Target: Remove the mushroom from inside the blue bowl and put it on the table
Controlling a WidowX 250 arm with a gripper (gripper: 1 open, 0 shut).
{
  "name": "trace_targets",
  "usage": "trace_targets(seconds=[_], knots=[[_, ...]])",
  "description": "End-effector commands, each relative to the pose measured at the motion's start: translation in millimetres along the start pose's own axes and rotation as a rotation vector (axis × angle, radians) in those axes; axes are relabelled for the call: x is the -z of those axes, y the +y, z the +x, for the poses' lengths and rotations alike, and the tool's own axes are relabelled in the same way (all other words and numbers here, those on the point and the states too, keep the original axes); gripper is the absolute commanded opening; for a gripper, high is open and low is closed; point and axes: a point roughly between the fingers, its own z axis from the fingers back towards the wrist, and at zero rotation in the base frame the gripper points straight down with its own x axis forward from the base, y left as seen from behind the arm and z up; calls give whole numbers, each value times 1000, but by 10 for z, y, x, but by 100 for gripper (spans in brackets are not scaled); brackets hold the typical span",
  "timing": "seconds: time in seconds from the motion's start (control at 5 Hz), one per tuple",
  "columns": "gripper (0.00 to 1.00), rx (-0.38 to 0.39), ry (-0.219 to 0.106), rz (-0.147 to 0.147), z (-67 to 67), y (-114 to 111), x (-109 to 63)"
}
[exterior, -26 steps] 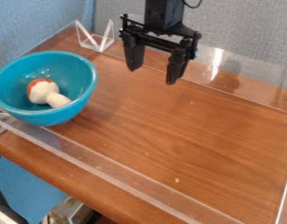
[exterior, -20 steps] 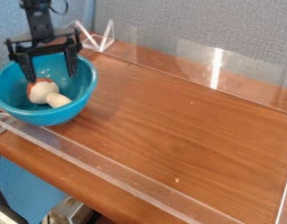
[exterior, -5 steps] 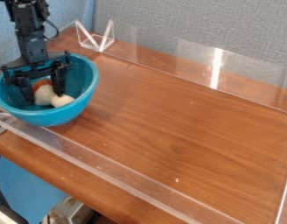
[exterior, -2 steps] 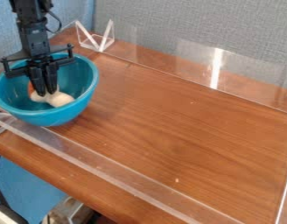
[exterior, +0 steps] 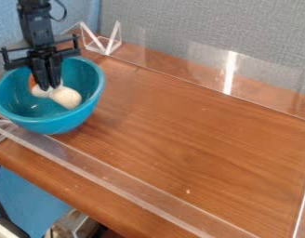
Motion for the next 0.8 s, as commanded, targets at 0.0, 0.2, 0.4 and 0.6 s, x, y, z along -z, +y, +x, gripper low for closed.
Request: trace_targets(seconds=[0.0,0.2,0.4,0.6], knots=[[0,4,-90,-47,18,-63,-388],[0,-2,-94,-50,-40,-99,-484],[0,-1,-96,-55,-99,-152,-520],[0,-1,-97,-59,-142,-196,-528]])
